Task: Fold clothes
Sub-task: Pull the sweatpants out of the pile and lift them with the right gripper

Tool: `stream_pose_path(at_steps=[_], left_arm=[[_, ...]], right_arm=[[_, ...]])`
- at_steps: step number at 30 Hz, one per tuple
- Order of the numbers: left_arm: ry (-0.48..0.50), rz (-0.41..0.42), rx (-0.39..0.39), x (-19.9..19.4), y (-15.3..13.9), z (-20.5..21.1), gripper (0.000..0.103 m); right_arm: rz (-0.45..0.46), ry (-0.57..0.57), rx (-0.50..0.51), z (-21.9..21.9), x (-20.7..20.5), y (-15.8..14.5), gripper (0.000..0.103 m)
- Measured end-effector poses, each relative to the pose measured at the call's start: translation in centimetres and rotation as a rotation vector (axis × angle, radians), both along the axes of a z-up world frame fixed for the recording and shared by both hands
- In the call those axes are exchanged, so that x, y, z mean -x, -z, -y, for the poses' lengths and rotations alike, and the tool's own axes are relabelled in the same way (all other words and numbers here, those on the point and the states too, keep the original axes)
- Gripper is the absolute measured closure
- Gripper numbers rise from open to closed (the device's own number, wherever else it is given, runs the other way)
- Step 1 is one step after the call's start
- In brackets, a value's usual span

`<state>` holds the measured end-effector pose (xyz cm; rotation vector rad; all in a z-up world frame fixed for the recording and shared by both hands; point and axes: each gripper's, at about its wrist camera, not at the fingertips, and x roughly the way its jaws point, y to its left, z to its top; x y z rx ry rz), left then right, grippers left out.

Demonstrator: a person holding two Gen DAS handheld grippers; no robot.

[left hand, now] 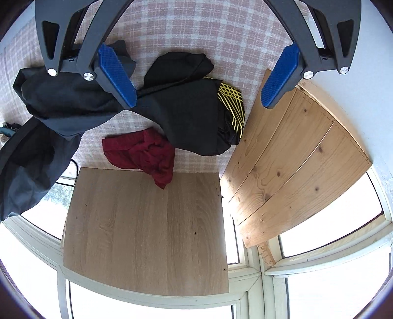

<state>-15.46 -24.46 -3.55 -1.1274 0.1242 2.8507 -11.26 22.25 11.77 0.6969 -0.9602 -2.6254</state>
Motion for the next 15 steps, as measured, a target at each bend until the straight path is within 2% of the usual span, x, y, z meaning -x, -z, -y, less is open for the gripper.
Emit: stream_pose_path(at_steps=[3,9,12,15], left_arm=[[0.063,-0.026,0.014,-1.7,-1.0,-3.8,0.001],[0.16,-0.074,-0.012,-5.0,-3.2,-12.9,0.001],[0.191,-0.102,-0.031,-6.6,-4.3,-17.1,0.001],[0.198,-0.116,-0.053,-8.1,-5.0,-20.0,0.001]], right_arm=[[-0.057,0.114,-0.06,-5.3,-6.2,-4.1,0.085],[-0.042,0.317,-0.22,-15.9,-16.6,-11.2,0.085],[-0.035,0.392,-0.303,-20.8,-20.4,-15.9,0.085],[-0.042,0.4,-0.402,-22.4,-21.3,-20.5,0.085]])
